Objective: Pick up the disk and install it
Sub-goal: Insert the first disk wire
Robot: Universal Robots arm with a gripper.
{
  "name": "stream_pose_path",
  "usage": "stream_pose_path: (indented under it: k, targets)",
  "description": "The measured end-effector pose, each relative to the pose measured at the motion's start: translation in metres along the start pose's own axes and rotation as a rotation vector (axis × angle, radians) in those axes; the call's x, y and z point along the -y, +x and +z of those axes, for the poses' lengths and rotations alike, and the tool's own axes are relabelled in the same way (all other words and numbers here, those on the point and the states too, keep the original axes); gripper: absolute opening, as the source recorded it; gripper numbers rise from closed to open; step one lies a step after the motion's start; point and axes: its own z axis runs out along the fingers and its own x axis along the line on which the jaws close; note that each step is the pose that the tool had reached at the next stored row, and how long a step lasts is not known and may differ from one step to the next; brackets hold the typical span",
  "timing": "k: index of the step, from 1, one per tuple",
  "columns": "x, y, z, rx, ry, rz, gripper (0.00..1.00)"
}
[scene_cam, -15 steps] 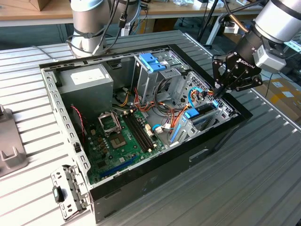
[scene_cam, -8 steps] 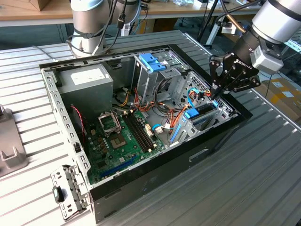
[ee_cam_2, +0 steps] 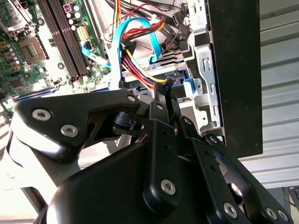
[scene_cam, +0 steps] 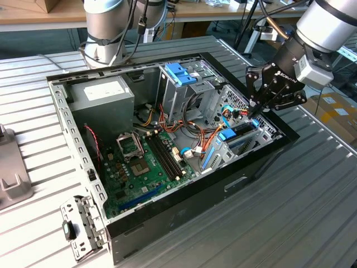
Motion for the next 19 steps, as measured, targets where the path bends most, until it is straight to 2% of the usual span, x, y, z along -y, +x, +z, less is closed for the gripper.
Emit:
stream_pose_path:
  k: [8, 13, 14, 16, 19]
  targets:
    - [-0.0045, -0.0043, 0.0004, 0.0, 0.0, 0.0, 0.17]
    - [-0.0046, -0.0043, 0.0006, -0.0003, 0.0006, 0.007, 0.17]
    - [-0.0047, -0.0043, 0.001, -0.0002, 0.0023, 0.021, 0.17]
    - [-0.0048, -0.0041, 0.0017, -0.0011, 0.0089, 0.078, 0.17]
    - [-0.0049, -0.004, 0.0021, -0.0014, 0.0122, 0.109, 0.17]
